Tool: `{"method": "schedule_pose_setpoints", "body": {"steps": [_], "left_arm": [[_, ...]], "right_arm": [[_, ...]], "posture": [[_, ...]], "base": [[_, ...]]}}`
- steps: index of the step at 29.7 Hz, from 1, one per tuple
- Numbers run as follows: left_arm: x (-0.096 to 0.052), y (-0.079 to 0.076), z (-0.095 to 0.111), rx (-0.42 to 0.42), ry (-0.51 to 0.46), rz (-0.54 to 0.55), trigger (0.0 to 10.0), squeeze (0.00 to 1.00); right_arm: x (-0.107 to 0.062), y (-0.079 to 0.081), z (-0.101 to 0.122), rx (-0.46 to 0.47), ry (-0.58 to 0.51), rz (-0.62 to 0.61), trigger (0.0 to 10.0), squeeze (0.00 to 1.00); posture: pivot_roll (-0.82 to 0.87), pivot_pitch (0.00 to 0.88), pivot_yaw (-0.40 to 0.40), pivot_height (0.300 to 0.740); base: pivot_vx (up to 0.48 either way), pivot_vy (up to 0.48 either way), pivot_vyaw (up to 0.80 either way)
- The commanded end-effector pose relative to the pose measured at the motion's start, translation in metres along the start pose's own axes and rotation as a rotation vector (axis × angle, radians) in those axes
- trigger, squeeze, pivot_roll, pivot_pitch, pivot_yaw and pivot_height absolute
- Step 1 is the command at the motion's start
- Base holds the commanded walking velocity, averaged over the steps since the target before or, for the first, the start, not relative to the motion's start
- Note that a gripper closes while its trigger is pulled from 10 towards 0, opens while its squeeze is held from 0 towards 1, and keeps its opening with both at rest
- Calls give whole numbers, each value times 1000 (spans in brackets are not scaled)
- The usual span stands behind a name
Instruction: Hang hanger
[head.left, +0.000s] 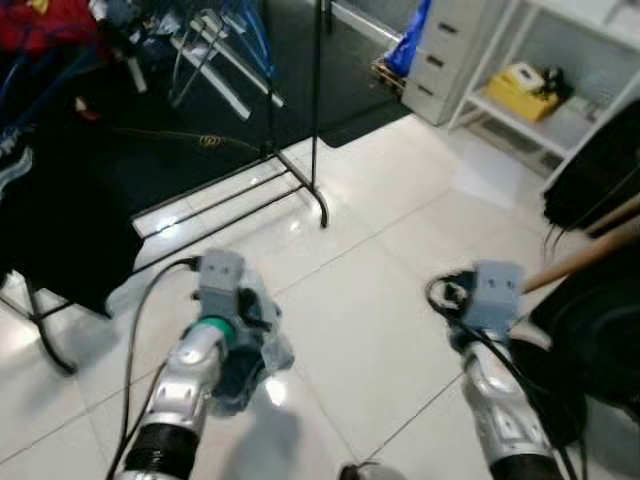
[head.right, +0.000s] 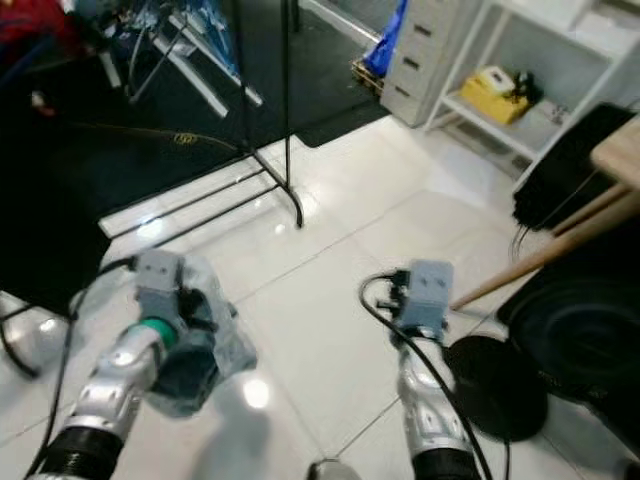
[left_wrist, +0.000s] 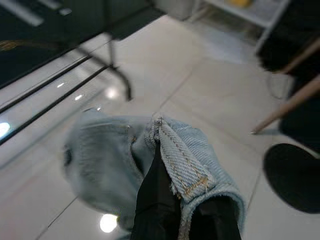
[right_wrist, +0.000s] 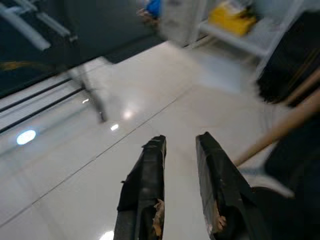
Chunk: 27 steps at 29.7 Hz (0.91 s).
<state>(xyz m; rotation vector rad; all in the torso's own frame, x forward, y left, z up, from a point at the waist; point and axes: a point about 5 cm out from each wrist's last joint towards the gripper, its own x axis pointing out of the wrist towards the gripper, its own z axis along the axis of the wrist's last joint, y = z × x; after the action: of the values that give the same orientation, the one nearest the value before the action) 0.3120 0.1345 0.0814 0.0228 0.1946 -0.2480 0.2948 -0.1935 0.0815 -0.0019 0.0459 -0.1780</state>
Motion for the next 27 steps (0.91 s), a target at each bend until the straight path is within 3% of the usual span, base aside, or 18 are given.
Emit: {"method": "schedule_pose_setpoints", "body": {"steps": [1,6,27], "left_arm": [[-3,7,-2,2,1,21,10000,0],[-3,7,-2,2,2,22,10000,0],[-3,9,-2,0,3,32,10000,0]], "right_arm": [[-3,5,-7,12,28,9,10000,0],[-3,4,-6,13,28,10,10000,0],[-1,6,-3,-47,13,25,10000,0]], "posture": [[-40,60,17,740],[-43,60,17,740],[-47,69,15,740]], "base": [[341,0,-800],[341,0,-800],[342,0,0]]}}
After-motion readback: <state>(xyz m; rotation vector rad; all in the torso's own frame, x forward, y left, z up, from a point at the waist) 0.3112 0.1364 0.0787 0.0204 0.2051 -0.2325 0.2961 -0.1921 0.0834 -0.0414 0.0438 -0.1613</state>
